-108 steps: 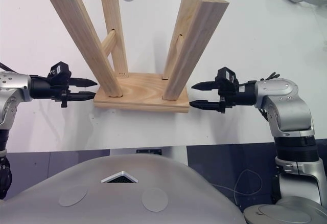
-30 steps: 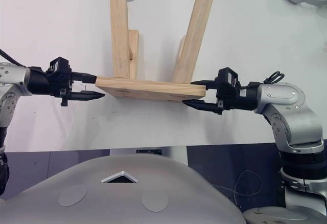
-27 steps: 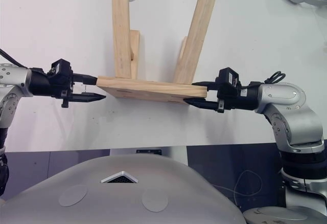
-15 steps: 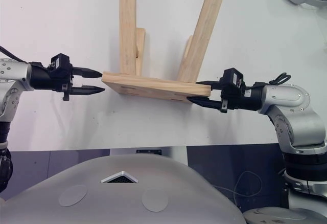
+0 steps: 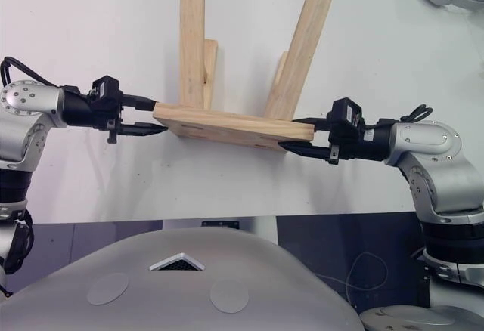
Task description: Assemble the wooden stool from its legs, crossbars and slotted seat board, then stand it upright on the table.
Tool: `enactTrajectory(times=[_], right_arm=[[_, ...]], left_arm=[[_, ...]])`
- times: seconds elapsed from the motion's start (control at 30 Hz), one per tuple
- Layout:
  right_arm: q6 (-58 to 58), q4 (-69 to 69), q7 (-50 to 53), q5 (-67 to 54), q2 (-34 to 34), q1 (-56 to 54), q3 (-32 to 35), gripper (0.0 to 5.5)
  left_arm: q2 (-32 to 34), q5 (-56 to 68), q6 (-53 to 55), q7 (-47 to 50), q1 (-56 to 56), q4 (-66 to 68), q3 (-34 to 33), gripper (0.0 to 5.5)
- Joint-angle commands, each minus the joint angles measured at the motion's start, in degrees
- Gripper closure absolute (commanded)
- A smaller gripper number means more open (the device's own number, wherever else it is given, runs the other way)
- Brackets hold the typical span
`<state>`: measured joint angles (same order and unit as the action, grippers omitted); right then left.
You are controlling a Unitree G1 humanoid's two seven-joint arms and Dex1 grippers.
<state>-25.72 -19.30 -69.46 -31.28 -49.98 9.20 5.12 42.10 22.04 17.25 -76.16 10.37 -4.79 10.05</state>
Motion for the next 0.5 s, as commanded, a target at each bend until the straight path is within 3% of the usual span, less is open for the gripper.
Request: enactTrajectory(times=[0.03, 0.1, 0.27, 0.33, 0.43, 0.5], right_arm=[[-0.9, 0.7, -0.1, 0.8, -1.2, -0.9, -1.1, 3.55], [-0.8, 0.9, -0.2, 0.9, -1.3, -0.9, -1.1, 3.55], [-0.7, 1.0, 0.2, 0.9, -1.4, -0.2, -1.0, 3.56], [-0.9, 1.3, 0.3, 0.9, -1.5, -0.1, -1.0, 3.56], [-0.6, 2.2, 0.4, 1.4, -1.6, 0.0, -1.0, 2.88], [0.4, 3.1, 0.8, 2.6, -1.5, -0.1, -1.3, 2.78]], left_arm=[[0.1, 0.6, 1.3, -1.1, 0.9, -1.8, 1.2, 3.21], [0.4, 0.5, 1.4, -1.5, 0.7, -2.0, 1.4, 3.21], [-0.4, 0.9, 1.4, -1.3, 1.3, -1.7, 1.1, 3.97], [-0.7, 1.3, 1.5, -1.3, 1.5, -1.8, 1.0, 3.98], [-0.9, 1.5, 1.4, -1.4, 1.5, -2.0, 0.9, 3.98], [-0.8, 1.4, 1.3, -1.4, 1.3, -2.1, 0.8, 3.98]])
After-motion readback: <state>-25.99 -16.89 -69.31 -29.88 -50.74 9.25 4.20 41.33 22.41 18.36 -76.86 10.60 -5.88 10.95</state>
